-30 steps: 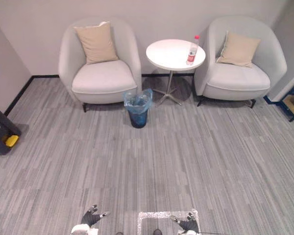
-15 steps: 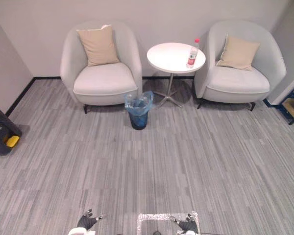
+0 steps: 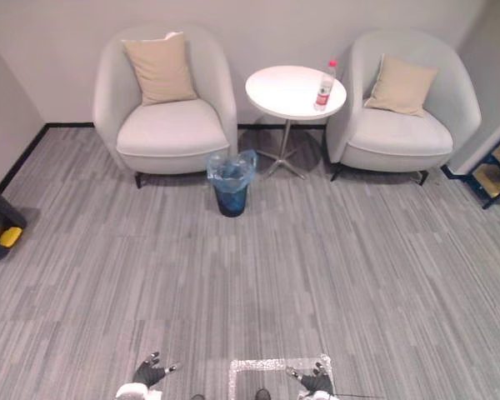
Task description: Gather rubbish on tea table into small bin, then transfer packed bag to large trash can.
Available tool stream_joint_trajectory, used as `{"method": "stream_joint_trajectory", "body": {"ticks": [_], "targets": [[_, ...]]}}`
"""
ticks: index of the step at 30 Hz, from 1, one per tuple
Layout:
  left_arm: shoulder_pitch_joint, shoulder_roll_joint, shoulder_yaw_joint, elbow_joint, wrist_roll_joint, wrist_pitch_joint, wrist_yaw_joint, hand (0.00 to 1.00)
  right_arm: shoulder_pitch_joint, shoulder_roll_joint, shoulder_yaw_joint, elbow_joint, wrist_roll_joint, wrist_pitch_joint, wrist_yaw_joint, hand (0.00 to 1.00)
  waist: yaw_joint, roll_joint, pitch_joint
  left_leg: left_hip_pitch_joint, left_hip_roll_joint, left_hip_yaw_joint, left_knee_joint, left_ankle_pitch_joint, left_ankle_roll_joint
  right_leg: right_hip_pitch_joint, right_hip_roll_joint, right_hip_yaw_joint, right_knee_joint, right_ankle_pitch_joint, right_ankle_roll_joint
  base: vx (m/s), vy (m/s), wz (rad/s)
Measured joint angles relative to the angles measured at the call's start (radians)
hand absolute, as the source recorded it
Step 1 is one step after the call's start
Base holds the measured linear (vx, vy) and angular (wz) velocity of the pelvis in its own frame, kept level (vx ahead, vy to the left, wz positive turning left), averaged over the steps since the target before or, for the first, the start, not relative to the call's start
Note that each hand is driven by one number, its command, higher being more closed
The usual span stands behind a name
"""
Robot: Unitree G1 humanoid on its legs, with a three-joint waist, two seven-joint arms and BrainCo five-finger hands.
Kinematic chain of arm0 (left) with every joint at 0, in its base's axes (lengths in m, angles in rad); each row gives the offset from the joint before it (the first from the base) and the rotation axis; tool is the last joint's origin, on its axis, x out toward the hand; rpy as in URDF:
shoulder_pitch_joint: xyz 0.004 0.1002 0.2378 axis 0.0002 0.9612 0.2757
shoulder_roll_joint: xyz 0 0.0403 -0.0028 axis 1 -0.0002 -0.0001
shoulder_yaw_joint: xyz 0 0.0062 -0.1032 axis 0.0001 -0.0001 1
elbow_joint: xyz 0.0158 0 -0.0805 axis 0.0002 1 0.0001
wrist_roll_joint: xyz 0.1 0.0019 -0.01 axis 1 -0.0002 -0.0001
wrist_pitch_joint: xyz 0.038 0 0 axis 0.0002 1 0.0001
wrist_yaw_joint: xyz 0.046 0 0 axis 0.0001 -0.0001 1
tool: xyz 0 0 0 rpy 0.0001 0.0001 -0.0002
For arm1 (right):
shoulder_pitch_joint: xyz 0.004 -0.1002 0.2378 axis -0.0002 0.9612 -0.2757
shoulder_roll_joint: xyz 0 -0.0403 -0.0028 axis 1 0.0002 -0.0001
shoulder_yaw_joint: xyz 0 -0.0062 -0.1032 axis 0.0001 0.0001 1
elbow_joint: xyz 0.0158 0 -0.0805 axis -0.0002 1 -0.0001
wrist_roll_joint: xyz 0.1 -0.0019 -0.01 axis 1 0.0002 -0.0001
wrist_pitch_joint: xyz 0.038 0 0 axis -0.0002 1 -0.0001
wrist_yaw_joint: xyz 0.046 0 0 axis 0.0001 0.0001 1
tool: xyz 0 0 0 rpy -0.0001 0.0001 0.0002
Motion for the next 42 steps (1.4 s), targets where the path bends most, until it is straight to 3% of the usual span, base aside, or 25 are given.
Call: {"method": "stream_joint_trajectory", "body": {"ticks": [3,7,11,12,14,15,16,17,18,22,23,25,26,27,29,30,31,32,33,35,37,39,41,42], "targets": [[-0.010,0.001,-0.013,-0.003,0.007,0.004,0.000,0.00,-0.018,-0.009,0.001,0.000,0.000,0.006,0.001,0.00,0.000,0.007,0.020,-0.006,0.015,0.072,0.001,-0.010,-0.009,-0.065,0.017,0.058,0.057,-0.013,-0.004,-0.01,-0.029,-0.65],[-0.040,0.000,-0.042,-0.003,0.006,0.014,-0.002,0.00,-0.044,-0.011,-0.001,-0.005,-0.001,0.008,0.003,0.00,-0.017,0.008,0.052,-0.030,0.036,0.110,0.049,-0.039,-0.023,-0.143,0.017,0.012,0.193,-0.078,-0.007,0.04,-0.056,-0.35],[-0.044,-0.011,-0.044,-0.012,0.006,0.014,-0.003,0.00,-0.041,-0.017,0.003,-0.004,-0.001,0.007,0.007,0.00,-0.020,0.010,0.054,-0.027,0.079,0.129,0.171,-0.127,-0.060,-0.141,0.027,-0.031,0.274,-0.173,-0.028,0.11,-0.122,-0.09],[-0.044,-0.012,-0.030,-0.013,0.006,0.014,-0.003,0.00,-0.040,-0.016,0.009,-0.005,0.001,0.006,0.007,0.00,-0.017,0.014,0.057,-0.056,0.110,0.139,0.284,-0.166,-0.076,-0.124,0.031,-0.040,0.279,-0.197,-0.047,0.23,-0.185,-0.09],[-0.044,-0.018,0.004,-0.041,0.006,0.016,-0.006,0.00,-0.028,-0.016,0.010,-0.015,0.004,0.001,0.008,0.00,-0.018,0.009,0.064,-0.150,0.180,0.155,0.583,-0.190,-0.074,-0.081,0.044,-0.041,0.273,-0.189,-0.064,0.25,-0.231,-0.22],[-0.034,-0.040,0.046,-0.076,0.004,0.016,-0.008,0.00,-0.008,-0.020,0.011,-0.044,0.005,-0.002,0.007,0.00,-0.006,0.032,0.069,-0.207,0.241,0.152,0.771,-0.173,-0.049,-0.047,0.067,-0.040,0.260,-0.189,-0.071,0.27,-0.181,-0.49],[-0.022,-0.047,0.064,-0.089,0.000,0.015,-0.007,0.00,-0.001,-0.018,0.017,-0.056,0.007,-0.003,0.007,0.00,-0.002,0.045,0.074,-0.241,0.269,0.144,0.874,-0.150,-0.022,-0.021,0.078,-0.027,0.255,-0.191,-0.089,0.33,-0.085,-0.73],[-0.019,-0.059,0.074,-0.101,-0.004,0.013,-0.007,0.00,0.002,-0.030,0.019,-0.074,0.013,-0.001,0.005,0.00,0.004,0.058,0.085,-0.310,0.285,0.099,1.007,-0.180,-0.020,0.013,0.089,0.009,0.252,-0.205,-0.118,0.34,-0.034,-0.77],[-0.020,-0.063,0.073,-0.112,-0.005,0.013,-0.007,0.00,0.003,-0.031,0.019,-0.074,0.013,0.000,0.004,0.00,0.006,0.061,0.086,-0.350,0.266,0.073,1.037,-0.209,-0.028,0.028,0.082,0.039,0.248,-0.210,-0.126,0.33,0.027,-0.83],[-0.035,-0.073,0.075,-0.129,-0.024,0.007,-0.006,0.00,0.000,-0.016,0.017,-0.073,0.023,0.001,-0.003,0.00,0.011,0.040,0.100,-0.458,0.150,0.080,0.864,-0.231,-0.028,0.089,0.026,0.119,0.188,-0.210,-0.126,0.33,0.077,-0.65],[-0.039,-0.074,0.071,-0.138,-0.024,0.002,-0.004,0.00,0.008,-0.013,0.024,-0.079,0.020,-0.001,-0.006,0.00,0.013,0.034,0.102,-0.475,0.103,0.074,0.728,-0.211,-0.018,0.105,0.008,0.134,0.170,-0.210,-0.126,0.34,0.119,-0.52],[-0.041,-0.078,0.056,-0.136,-0.026,-0.006,0.004,0.00,0.014,-0.022,0.035,-0.081,0.006,-0.003,-0.009,0.00,0.019,0.041,0.099,-0.459,0.049,0.034,0.453,-0.107,-0.028,0.108,0.002,0.153,0.163,-0.217,-0.110,0.32,0.116,-0.61],[-0.039,-0.078,0.050,-0.135,-0.030,-0.008,0.007,0.00,0.015,-0.026,0.041,-0.081,-0.002,-0.004,-0.011,0.00,0.020,0.044,0.097,-0.458,0.046,0.014,0.398,-0.059,-0.002,0.112,0.006,0.166,0.165,-0.233,-0.083,0.47,0.201,-0.90],[-0.055,-0.068,0.052,-0.124,-0.037,-0.007,0.010,0.00,0.016,-0.016,0.053,-0.078,-0.004,-0.001,-0.012,0.00,0.029,0.018,0.085,-0.455,0.030,0.024,0.422,-0.032,0.035,0.111,-0.014,0.175,0.191,-0.260,-0.043,0.50,0.227,-0.84],[-0.061,-0.072,0.048,-0.115,-0.045,-0.003,0.021,0.00,0.028,0.000,0.057,-0.108,-0.023,-0.003,-0.013,0.00,0.020,-0.006,0.079,-0.430,0.026,0.060,0.410,-0.056,0.047,0.020,-0.027,0.170,0.369,-0.268,-0.027,0.46,0.206,-0.63],[-0.061,-0.071,0.034,-0.114,-0.049,-0.002,0.027,0.00,0.035,0.007,0.057,-0.122,-0.040,-0.004,-0.013,0.00,0.017,-0.028,0.080,-0.379,0.010,0.084,0.388,-0.072,0.056,-0.059,-0.039,0.160,0.577,-0.265,0.025,0.39,0.180,-0.40],[-0.062,-0.066,0.010,-0.103,-0.066,0.001,0.028,0.00,0.039,0.010,0.060,-0.135,-0.041,-0.008,-0.011,0.00,0.010,-0.038,0.081,-0.325,-0.007,0.093,0.367,-0.095,0.063,-0.119,-0.064,0.140,0.749,-0.236,0.108,0.39,0.170,-0.28],[-0.065,-0.065,-0.007,-0.093,-0.075,0.004,0.028,0.00,0.044,0.011,0.064,-0.146,-0.044,-0.010,-0.010,0.00,0.006,-0.037,0.082,-0.288,-0.013,0.098,0.361,-0.115,0.066,-0.158,-0.076,0.128,0.862,-0.218,0.139,0.39,0.141,-0.12],[-0.064,-0.065,-0.030,-0.090,-0.085,0.011,0.030,0.00,0.046,0.009,0.070,-0.161,-0.057,-0.013,-0.008,0.00,0.006,-0.032,0.084,-0.233,-0.013,0.105,0.354,-0.140,0.066,-0.217,-0.099,0.080,1.000,-0.216,0.138,0.40,0.100,-0.08],[-0.072,-0.067,-0.037,-0.087,-0.093,0.012,0.034,0.00,0.046,0.003,0.076,-0.182,-0.078,-0.015,-0.002,0.00,0.004,-0.027,0.089,-0.151,-0.014,0.104,0.317,-0.156,0.066,-0.293,-0.150,-0.024,1.096,-0.241,0.082,0.48,0.055,0.00],[-0.072,-0.070,-0.031,-0.079,-0.107,0.012,0.048,0.00,0.043,-0.009,0.088,-0.196,-0.080,-0.022,-0.002,0.00,-0.001,-0.016,0.094,-0.064,0.012,0.101,0.262,-0.155,0.065,-0.363,-0.155,-0.103,1.030,-0.284,0.028,0.40,-0.045,0.10],[-0.077,-0.070,-0.024,-0.077,-0.120,0.011,0.049,0.00,0.023,-0.020,0.093,-0.194,-0.080,-0.024,-0.002,0.00,-0.009,0.000,0.102,-0.029,0.046,0.097,0.244,-0.155,0.065,-0.411,-0.121,-0.110,0.836,-0.289,0.021,0.35,-0.139,0.16],[-0.076,-0.070,-0.025,-0.064,-0.120,0.009,0.048,0.00,0.016,-0.018,0.098,-0.192,-0.080,-0.024,-0.004,0.00,-0.018,-0.004,0.100,-0.021,0.057,0.069,0.242,-0.155,0.063,-0.425,-0.083,-0.046,0.529,-0.185,0.031,0.44,-0.266,0.39],[-0.077,-0.072,-0.025,-0.044,-0.120,0.010,0.048,0.00,0.016,-0.017,0.103,-0.186,-0.078,-0.025,-0.007,0.00,-0.023,-0.020,0.096,-0.004,0.044,0.038,0.243,-0.166,0.021,-0.406,-0.082,-0.009,0.405,0.007,0.021,0.44,-0.256,0.33]]}}
